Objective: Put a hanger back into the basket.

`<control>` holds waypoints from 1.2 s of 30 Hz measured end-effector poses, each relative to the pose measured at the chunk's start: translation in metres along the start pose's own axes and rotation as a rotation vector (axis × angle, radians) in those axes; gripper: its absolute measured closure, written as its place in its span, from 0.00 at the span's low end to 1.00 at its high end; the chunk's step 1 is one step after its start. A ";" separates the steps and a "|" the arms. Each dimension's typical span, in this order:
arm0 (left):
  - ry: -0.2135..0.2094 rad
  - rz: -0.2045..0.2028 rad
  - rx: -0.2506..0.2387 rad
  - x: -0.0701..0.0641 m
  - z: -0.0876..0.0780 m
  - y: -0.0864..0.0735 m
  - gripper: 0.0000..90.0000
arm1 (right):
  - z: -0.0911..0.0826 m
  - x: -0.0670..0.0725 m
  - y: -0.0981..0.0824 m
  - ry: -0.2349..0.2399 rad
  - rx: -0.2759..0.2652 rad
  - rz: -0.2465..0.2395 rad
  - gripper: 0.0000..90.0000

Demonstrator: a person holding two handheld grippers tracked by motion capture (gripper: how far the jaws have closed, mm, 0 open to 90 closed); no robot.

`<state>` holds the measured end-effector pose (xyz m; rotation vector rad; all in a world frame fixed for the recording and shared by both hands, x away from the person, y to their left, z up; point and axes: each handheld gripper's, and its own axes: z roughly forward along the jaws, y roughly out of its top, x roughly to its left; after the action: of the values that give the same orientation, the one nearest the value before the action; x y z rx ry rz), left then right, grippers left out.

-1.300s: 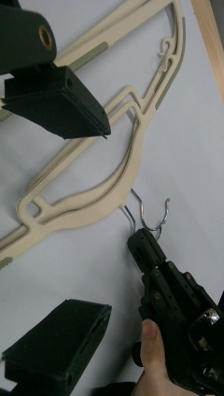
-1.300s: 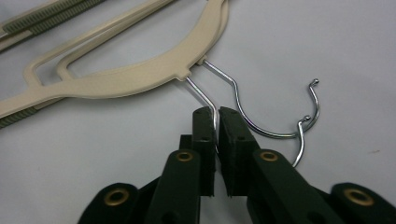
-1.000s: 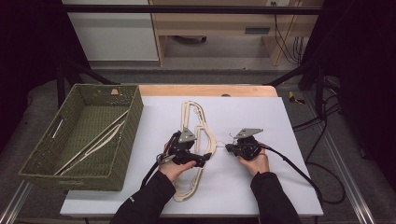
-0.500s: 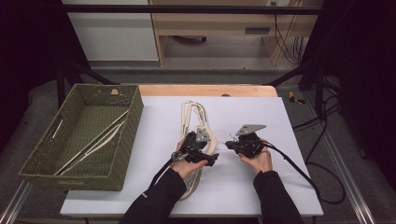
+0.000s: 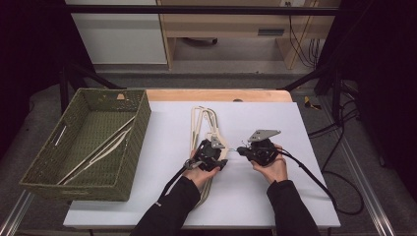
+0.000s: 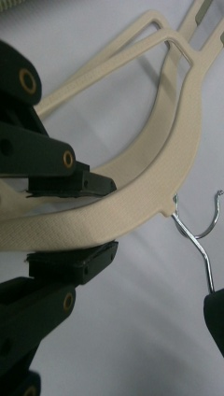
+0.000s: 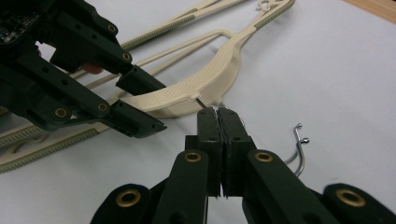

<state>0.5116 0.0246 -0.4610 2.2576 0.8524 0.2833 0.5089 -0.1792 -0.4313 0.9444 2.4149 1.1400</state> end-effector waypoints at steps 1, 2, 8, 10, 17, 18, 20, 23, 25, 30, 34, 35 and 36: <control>0.003 0.001 0.003 -0.001 0.000 0.000 0.76 | 0.000 0.000 0.000 0.000 -0.004 -0.003 0.99; 0.002 -0.001 0.008 -0.001 0.000 0.000 0.76 | -0.001 0.001 0.001 0.001 -0.006 -0.005 0.99; 0.030 -0.012 0.015 -0.002 -0.007 0.000 0.78 | -0.008 0.000 0.003 0.030 -0.037 0.006 0.93; 0.040 -0.024 0.012 -0.002 -0.013 0.001 0.79 | -0.016 0.000 0.005 0.054 -0.086 0.018 0.88; 0.081 -0.041 -0.020 0.002 -0.043 0.003 0.81 | -0.062 -0.005 0.010 0.068 -0.301 0.062 0.64; 0.088 -0.043 -0.028 0.004 -0.047 0.002 0.81 | -0.068 -0.007 0.009 0.054 -0.317 0.068 0.60; 0.094 -0.053 -0.037 0.007 -0.057 0.001 0.82 | -0.077 -0.009 0.005 0.018 -0.346 0.086 0.50; 0.110 -0.072 -0.049 0.015 -0.071 -0.002 0.83 | -0.084 -0.015 -0.005 -0.007 -0.374 0.142 0.38; 0.127 -0.087 -0.058 0.021 -0.080 -0.005 0.84 | -0.085 -0.019 -0.011 -0.020 -0.373 0.172 0.31; 0.163 -0.127 -0.091 0.035 -0.101 -0.012 0.87 | -0.086 -0.022 -0.020 -0.047 -0.378 0.206 0.18; 0.185 -0.158 -0.101 0.046 -0.113 -0.016 0.89 | -0.088 -0.021 -0.025 -0.055 -0.383 0.219 0.16; 0.191 -0.164 -0.104 0.048 -0.116 -0.017 0.90 | -0.088 -0.020 -0.027 -0.054 -0.378 0.220 0.16; 0.198 -0.168 -0.103 0.049 -0.118 -0.018 0.90 | -0.089 -0.021 -0.029 -0.057 -0.376 0.217 0.15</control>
<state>0.4908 0.1293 -0.3889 2.0723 1.0979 0.4672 0.4656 -0.2571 -0.3970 1.1073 1.9884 1.5507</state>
